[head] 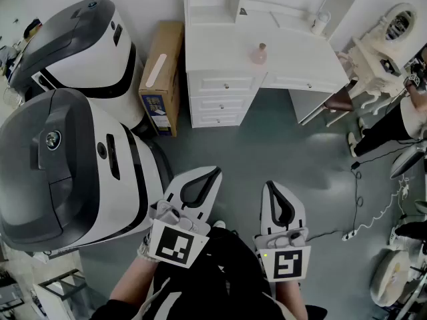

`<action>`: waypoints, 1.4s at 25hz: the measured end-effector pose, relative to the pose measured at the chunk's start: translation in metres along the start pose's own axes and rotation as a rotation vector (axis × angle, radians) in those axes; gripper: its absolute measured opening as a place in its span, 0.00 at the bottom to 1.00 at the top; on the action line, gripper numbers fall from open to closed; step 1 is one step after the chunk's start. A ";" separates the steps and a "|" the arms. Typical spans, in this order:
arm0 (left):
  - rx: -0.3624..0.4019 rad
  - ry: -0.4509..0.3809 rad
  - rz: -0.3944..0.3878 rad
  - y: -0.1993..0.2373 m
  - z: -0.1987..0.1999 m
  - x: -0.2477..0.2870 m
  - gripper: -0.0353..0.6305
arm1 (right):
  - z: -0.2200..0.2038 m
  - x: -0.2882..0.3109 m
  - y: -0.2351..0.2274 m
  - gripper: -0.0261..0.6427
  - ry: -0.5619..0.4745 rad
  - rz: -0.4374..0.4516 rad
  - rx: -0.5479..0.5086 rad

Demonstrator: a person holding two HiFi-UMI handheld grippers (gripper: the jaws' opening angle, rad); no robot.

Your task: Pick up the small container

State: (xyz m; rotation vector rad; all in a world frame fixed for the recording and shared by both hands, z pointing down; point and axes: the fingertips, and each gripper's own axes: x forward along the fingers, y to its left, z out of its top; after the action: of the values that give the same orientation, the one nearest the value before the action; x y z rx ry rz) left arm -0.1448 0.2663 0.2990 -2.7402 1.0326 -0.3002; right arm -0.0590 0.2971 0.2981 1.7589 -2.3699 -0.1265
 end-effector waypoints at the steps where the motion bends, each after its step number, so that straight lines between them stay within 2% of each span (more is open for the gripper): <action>1: 0.001 0.001 0.003 0.001 0.000 0.000 0.06 | 0.000 0.001 0.000 0.04 -0.001 0.002 0.001; 18: 0.016 0.018 0.066 -0.021 0.009 -0.003 0.06 | -0.002 -0.019 -0.014 0.04 -0.039 0.060 0.022; 29: 0.016 -0.007 0.074 -0.059 0.016 0.004 0.06 | -0.017 -0.056 -0.036 0.04 -0.032 0.035 -0.011; 35: 0.043 -0.019 0.071 -0.077 0.027 0.007 0.06 | -0.019 -0.074 -0.054 0.04 -0.058 0.005 -0.006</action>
State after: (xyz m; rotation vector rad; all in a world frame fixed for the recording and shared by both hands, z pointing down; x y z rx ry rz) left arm -0.0843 0.3213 0.2939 -2.6563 1.1022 -0.2816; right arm 0.0162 0.3526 0.2997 1.7704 -2.4113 -0.1862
